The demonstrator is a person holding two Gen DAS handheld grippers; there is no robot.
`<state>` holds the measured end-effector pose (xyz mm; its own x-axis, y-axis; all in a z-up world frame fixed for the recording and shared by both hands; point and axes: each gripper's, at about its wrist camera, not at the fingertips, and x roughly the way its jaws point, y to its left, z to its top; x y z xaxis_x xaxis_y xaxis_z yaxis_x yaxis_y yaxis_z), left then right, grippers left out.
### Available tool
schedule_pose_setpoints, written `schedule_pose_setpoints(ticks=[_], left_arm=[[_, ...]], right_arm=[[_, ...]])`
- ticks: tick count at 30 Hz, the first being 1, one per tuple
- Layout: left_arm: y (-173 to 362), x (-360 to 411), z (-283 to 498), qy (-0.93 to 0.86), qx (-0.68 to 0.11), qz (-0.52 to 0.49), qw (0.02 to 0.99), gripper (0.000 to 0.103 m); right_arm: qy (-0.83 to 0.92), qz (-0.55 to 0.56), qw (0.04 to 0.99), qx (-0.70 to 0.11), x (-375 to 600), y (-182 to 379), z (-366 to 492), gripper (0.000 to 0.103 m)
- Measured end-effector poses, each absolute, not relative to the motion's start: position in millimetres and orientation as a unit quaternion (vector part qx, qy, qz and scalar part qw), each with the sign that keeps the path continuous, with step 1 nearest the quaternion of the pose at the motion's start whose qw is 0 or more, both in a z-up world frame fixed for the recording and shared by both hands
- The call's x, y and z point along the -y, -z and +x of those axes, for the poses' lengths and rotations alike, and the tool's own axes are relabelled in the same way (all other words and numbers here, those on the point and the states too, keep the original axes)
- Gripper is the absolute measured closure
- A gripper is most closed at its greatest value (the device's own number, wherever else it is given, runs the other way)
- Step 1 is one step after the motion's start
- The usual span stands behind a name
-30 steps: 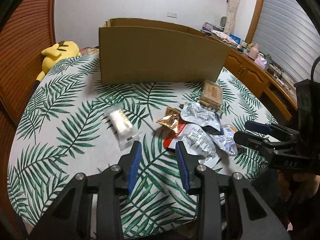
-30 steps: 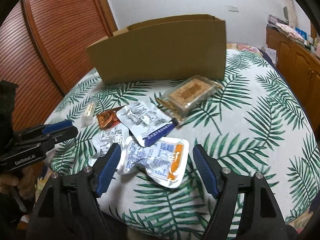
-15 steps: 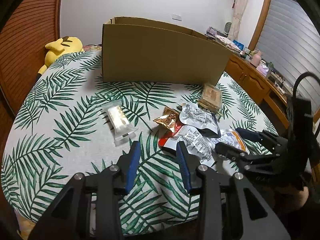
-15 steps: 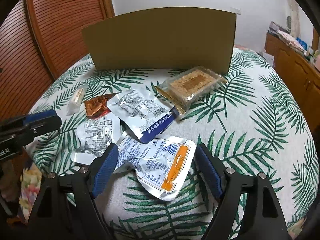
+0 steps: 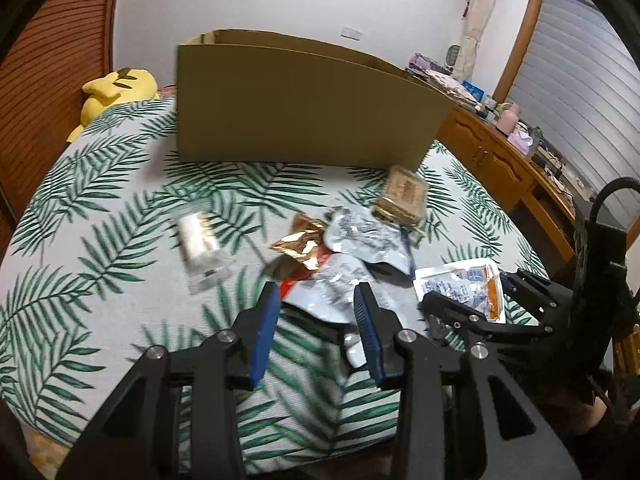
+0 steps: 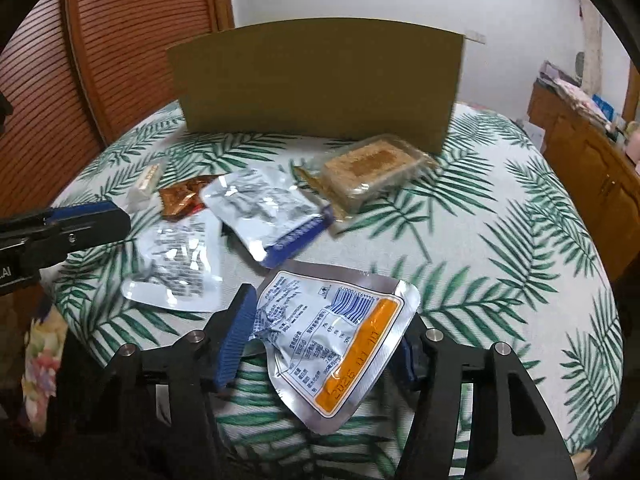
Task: Organize snacks
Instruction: 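Lower the right tool onto the white orange-striped pouch while the left tool reaches the red-topped white sachet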
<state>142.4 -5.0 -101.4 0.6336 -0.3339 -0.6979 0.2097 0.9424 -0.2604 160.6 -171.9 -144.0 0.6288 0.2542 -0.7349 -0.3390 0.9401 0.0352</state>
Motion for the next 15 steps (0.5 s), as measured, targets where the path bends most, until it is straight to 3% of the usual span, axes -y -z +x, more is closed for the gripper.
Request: schedule_pose_setpoints(ticks=[12, 15], left_arm=[[112.1, 47.7, 154.4, 0.131, -0.397, -0.024, 0.908, 0.064], [115.4, 52.6, 155.7, 0.101, -0.397, 0.012, 0.912, 0.054]], right_arm=[[-0.167, -0.052, 0.905, -0.387, 174.1, 145.6, 157.5, 0.042], [-0.168, -0.052, 0.906, -0.385, 174.2, 145.7, 156.1, 0.042]])
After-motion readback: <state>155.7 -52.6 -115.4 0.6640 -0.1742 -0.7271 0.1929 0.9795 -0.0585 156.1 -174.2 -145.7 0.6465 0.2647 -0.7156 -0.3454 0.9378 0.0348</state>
